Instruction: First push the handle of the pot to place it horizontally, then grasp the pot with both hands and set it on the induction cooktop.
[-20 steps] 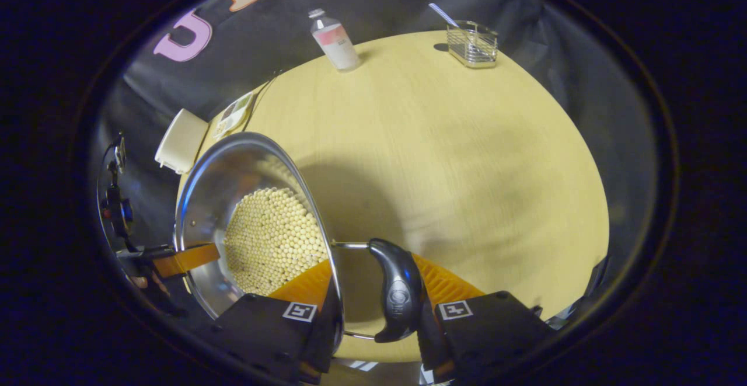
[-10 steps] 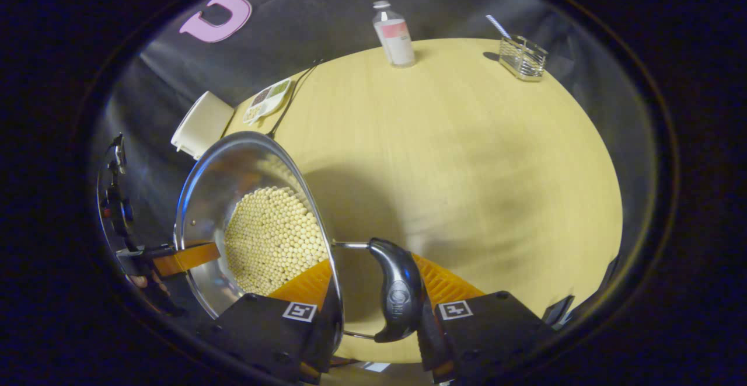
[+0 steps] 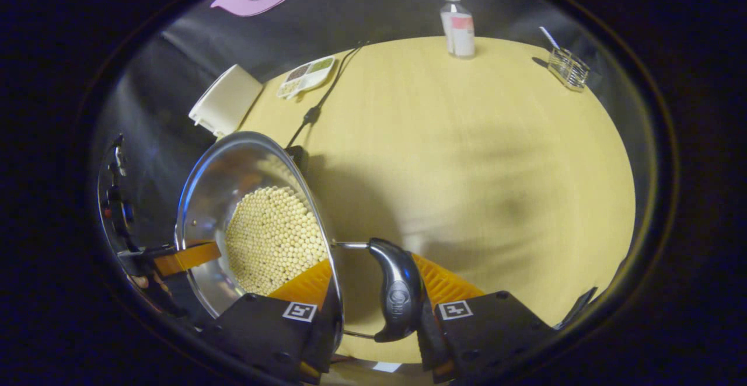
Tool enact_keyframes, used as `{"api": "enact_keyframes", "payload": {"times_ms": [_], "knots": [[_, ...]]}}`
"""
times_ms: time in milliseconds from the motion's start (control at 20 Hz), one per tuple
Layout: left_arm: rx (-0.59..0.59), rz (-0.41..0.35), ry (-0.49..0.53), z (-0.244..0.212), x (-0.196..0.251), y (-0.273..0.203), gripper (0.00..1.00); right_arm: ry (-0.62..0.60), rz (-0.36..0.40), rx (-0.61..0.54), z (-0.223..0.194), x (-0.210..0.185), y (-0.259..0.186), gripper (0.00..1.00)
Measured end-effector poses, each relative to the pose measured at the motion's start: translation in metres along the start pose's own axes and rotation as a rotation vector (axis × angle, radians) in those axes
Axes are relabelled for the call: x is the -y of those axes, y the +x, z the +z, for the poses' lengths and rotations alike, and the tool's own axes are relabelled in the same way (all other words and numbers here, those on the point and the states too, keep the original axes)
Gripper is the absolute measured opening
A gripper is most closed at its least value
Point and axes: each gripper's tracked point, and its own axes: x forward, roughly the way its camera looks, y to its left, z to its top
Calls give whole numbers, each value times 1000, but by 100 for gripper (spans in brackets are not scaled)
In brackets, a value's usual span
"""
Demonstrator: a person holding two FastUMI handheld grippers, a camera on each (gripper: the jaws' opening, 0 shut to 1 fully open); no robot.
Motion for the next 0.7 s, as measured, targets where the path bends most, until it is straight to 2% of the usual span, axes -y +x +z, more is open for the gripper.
{"api": "enact_keyframes", "payload": {"times_ms": [350,700], "knots": [[-9,13,-18,1,-42,-1,75,-17,10,-15,-6,-44,14,55],[-28,-3,-9,8,-52,6,73,-6,1,-5,0,-55,17,55]]}}
